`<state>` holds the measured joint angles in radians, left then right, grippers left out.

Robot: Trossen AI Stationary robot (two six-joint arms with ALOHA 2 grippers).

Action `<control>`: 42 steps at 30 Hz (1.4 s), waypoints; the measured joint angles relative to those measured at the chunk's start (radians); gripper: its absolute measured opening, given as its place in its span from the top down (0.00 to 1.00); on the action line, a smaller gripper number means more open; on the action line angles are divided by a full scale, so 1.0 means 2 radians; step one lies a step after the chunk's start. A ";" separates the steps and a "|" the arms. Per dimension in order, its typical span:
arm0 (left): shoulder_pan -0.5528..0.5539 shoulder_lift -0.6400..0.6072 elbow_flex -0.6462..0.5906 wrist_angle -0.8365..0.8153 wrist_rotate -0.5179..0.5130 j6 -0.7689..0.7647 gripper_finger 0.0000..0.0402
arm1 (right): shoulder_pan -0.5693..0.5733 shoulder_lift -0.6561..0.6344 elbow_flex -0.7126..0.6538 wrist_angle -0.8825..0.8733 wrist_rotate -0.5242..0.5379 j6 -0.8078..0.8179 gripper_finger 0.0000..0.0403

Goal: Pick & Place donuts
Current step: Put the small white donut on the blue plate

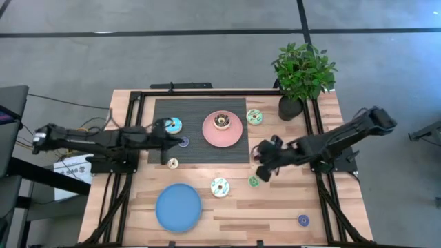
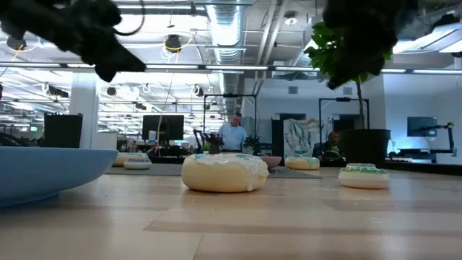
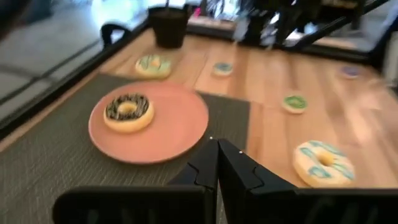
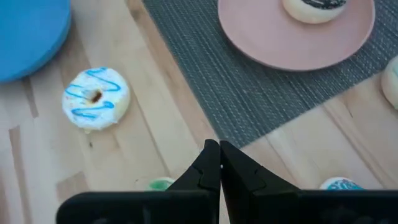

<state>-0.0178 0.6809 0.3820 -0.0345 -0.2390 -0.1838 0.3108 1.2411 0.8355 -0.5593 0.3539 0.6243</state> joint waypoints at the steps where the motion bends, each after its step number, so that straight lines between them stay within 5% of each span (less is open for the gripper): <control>1: -0.005 0.027 0.013 -0.001 -0.020 -0.014 1.00 | -0.007 -0.025 -0.024 0.013 -0.011 -0.012 1.00; 6: -0.019 0.135 0.081 -0.019 -0.096 -0.074 1.00 | -0.043 -0.127 -0.108 0.037 -0.085 -0.066 1.00; 11: -0.017 0.217 0.145 -0.033 -0.106 -0.088 1.00 | -0.067 -0.202 -0.144 -0.026 -0.089 -0.086 1.00; 17: -0.016 0.293 0.211 -0.037 -0.094 -0.120 1.00 | -0.095 -0.232 -0.147 -0.076 -0.084 -0.126 1.00; 22: -0.009 0.347 0.279 -0.135 -0.090 -0.138 0.94 | -0.108 -0.232 -0.147 -0.076 -0.084 -0.125 1.00; 32: 0.058 0.389 0.332 -0.333 0.005 -0.194 0.58 | -0.110 -0.220 -0.147 -0.073 -0.086 -0.061 1.00; 42: 0.064 0.389 0.330 -0.430 -0.001 -0.213 0.17 | -0.110 -0.214 -0.146 -0.073 -0.084 -0.006 1.00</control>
<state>0.1111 1.4586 1.0428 -0.8938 -0.2409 -0.6108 0.0910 0.8139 0.5426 -0.7060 0.1850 0.6132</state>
